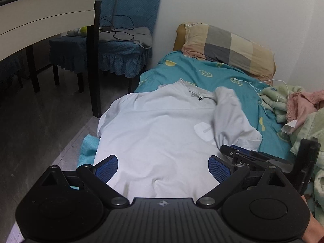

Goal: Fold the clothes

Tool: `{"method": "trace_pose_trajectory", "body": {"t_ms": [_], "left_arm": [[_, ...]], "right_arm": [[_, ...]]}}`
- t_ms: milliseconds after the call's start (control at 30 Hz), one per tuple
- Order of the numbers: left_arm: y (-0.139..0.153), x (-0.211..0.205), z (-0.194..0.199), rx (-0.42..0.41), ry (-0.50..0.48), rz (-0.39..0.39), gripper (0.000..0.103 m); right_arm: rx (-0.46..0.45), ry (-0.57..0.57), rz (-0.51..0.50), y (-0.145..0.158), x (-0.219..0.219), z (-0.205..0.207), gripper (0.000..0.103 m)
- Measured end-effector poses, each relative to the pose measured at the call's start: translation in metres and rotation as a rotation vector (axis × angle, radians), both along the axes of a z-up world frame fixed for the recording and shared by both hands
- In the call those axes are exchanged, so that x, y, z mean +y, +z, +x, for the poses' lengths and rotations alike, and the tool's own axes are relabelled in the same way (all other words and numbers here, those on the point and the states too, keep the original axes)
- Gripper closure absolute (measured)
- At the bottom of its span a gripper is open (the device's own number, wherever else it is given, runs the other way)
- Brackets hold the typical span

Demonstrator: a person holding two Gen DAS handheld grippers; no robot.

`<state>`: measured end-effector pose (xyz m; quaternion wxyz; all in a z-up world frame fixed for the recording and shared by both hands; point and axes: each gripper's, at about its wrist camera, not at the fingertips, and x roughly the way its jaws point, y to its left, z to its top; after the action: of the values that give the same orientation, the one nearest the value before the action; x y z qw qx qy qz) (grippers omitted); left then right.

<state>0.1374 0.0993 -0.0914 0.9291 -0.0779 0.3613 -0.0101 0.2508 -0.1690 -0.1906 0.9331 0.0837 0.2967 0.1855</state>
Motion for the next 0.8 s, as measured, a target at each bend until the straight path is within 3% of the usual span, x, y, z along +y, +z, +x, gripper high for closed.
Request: {"method": "trace_pose_trajectory", "body": {"t_ms": [67,133,233,333,400,500,600,633,700,733,800], "left_arm": [[0.001,-0.001,0.000,-0.001,-0.001,-0.006,0.006],[0.001,-0.002,-0.001,0.001,-0.003,-0.012,0.006],[0.002,-0.003,-0.001,0.007,-0.006,-0.032,0.006],[0.003,-0.002,0.001,0.005,-0.005,-0.041,0.006],[0.002,-0.001,0.003,0.003,-0.003,-0.048,0.006],[0.000,0.001,0.006,0.004,0.000,-0.055,0.006],[-0.005,0.003,0.009,0.013,0.007,-0.058,0.006],[-0.007,0.004,0.010,0.015,0.011,-0.056,0.006],[-0.010,0.005,0.011,0.022,0.015,-0.048,0.006],[-0.010,0.005,0.012,0.020,0.017,-0.047,0.006],[-0.010,0.006,0.012,0.017,0.021,-0.045,0.006]], "right_arm": [[-0.030,-0.004,0.117,0.011,-0.015,-0.007,0.050],[-0.064,-0.020,0.254,0.022,-0.032,-0.014,0.045],[-0.071,-0.166,0.401,0.029,-0.064,-0.012,0.044],[-0.009,-0.351,0.448,0.019,-0.096,-0.004,0.041],[0.068,-0.415,0.507,0.002,-0.109,0.010,0.042],[0.183,-0.359,0.575,-0.022,-0.108,0.029,0.041],[0.176,-0.318,0.481,-0.024,-0.089,0.040,0.041],[0.160,-0.311,0.452,-0.024,-0.083,0.044,0.043],[0.118,-0.346,0.382,-0.020,-0.080,0.045,0.067],[0.114,-0.363,0.339,-0.019,-0.078,0.048,0.088],[0.079,-0.395,0.266,-0.010,-0.077,0.044,0.096]]}}
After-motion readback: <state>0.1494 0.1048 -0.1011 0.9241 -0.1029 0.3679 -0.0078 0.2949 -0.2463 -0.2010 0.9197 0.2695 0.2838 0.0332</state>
